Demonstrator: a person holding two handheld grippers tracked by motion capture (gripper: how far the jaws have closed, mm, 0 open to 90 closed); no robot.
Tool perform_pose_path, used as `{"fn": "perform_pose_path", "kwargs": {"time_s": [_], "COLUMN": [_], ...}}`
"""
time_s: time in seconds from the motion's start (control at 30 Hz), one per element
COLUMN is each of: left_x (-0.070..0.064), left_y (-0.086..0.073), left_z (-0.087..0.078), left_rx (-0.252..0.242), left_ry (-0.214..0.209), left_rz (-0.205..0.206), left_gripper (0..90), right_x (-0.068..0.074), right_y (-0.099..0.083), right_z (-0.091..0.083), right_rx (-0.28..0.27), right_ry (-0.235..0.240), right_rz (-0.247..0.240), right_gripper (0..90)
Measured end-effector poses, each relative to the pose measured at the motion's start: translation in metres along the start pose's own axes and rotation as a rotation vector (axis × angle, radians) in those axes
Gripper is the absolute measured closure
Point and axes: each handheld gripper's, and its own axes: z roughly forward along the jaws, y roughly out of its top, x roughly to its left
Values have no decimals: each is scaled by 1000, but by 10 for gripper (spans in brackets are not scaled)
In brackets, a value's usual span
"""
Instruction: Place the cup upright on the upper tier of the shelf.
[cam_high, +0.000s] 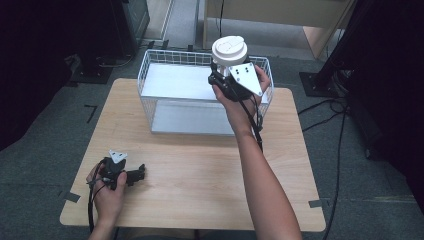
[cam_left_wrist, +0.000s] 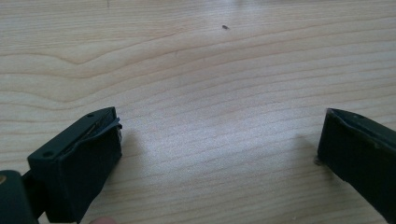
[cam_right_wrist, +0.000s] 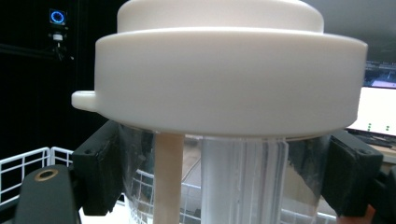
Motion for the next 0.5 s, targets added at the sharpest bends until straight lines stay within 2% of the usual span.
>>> {"fn": "perform_pose_path", "kwargs": {"time_s": [0.27,0.5], "left_x": [0,0], "left_y": [0,0], "left_z": [0,0], "left_rx": [-1,-1], "left_ry": [0,0], "left_rz": [-2,-2], "left_gripper": [0,0], "right_x": [0,-3], "right_y": [-2,-5], "right_z": [19,31], "right_rx": [11,28], "right_ry": [-9,-26], "right_rz": [-13,5], "right_gripper": [163,163]}}
